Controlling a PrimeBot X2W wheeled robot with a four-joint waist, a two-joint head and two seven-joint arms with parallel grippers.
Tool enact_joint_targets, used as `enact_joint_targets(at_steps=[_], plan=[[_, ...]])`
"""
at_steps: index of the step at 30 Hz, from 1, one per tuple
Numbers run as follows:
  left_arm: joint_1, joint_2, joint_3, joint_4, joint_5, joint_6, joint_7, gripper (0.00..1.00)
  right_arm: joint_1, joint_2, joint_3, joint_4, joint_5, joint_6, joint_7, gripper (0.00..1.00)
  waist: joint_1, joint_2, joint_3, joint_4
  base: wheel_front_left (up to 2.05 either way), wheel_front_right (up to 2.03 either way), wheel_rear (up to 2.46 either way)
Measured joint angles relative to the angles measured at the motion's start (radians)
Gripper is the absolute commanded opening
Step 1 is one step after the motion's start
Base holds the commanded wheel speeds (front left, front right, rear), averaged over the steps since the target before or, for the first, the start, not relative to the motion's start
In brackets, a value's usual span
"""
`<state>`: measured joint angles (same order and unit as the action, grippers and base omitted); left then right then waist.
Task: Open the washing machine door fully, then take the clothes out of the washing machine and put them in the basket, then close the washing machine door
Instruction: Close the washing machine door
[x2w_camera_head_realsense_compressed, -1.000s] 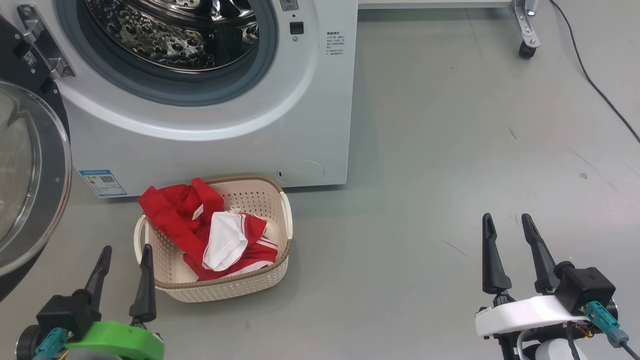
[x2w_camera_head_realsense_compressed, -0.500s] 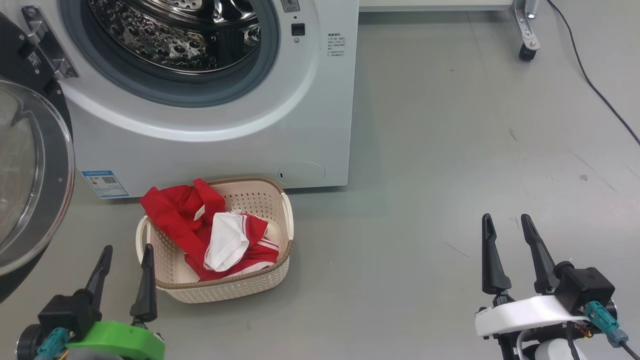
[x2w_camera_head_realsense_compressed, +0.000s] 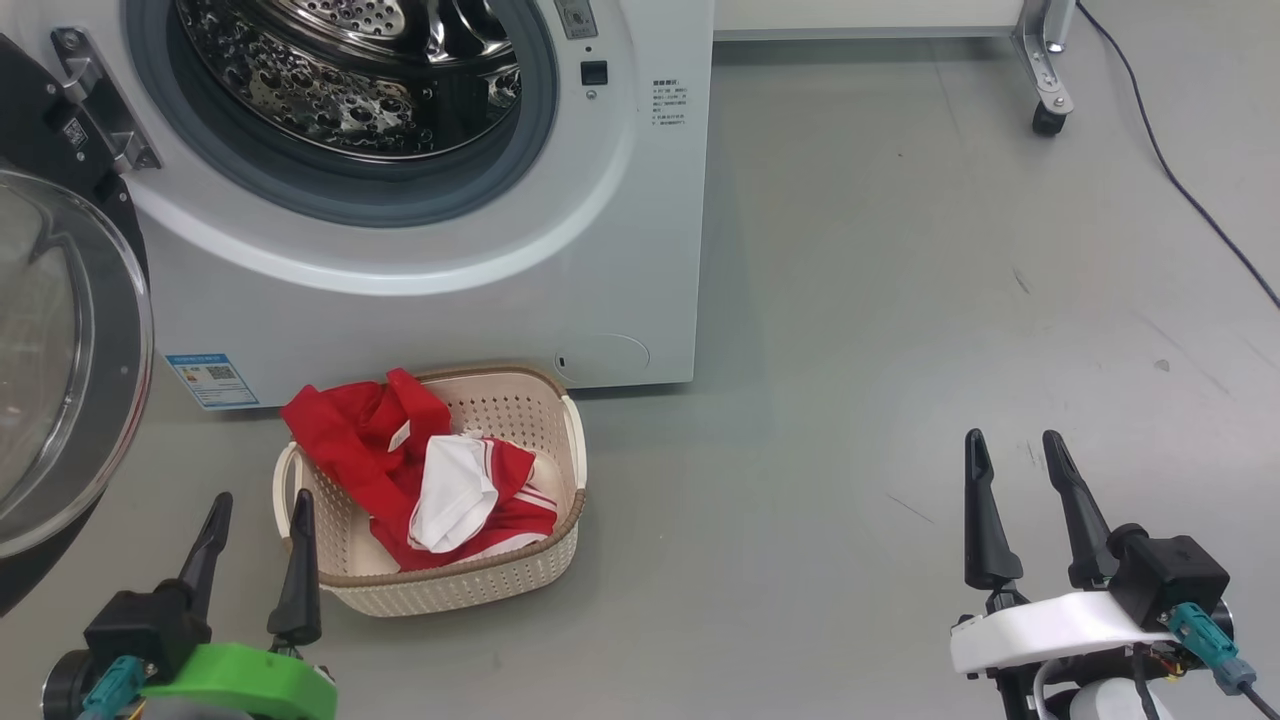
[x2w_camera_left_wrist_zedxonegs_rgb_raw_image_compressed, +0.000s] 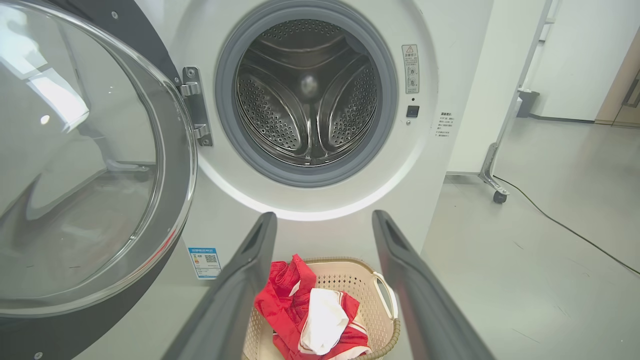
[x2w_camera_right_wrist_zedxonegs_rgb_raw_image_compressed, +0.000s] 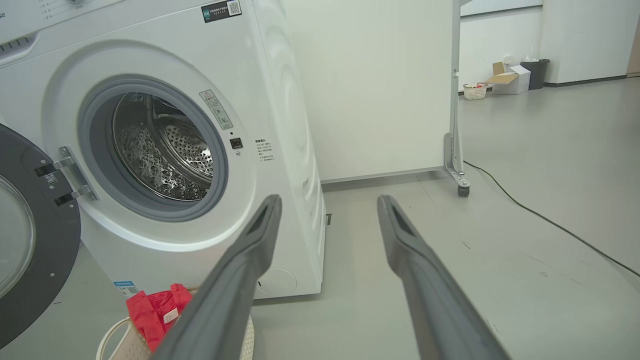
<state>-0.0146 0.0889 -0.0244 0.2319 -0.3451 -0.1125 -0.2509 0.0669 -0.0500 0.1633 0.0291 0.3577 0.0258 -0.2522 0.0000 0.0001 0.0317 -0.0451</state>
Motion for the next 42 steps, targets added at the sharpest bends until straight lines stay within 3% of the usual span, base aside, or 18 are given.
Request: enact_joint_targets(at_steps=[13,42], plan=[[0.0,-0.01,-0.018,0.012,0.0,-0.007,0.0,1.0,0.002,0.001,-0.011,-0.006,-0.007,0.006,0.0,1.0,0.0,-0.0001,0.0,0.051,0.0,0.0,0.0],[-0.002,-0.013,-0.012,0.023,0.014,-0.007,0.0,1.0,0.001,0.002,0.016,0.013,-0.017,0.029,0.0,1.0,0.0,0.0,0.003,0.378,0.0,0.0,0.0]])
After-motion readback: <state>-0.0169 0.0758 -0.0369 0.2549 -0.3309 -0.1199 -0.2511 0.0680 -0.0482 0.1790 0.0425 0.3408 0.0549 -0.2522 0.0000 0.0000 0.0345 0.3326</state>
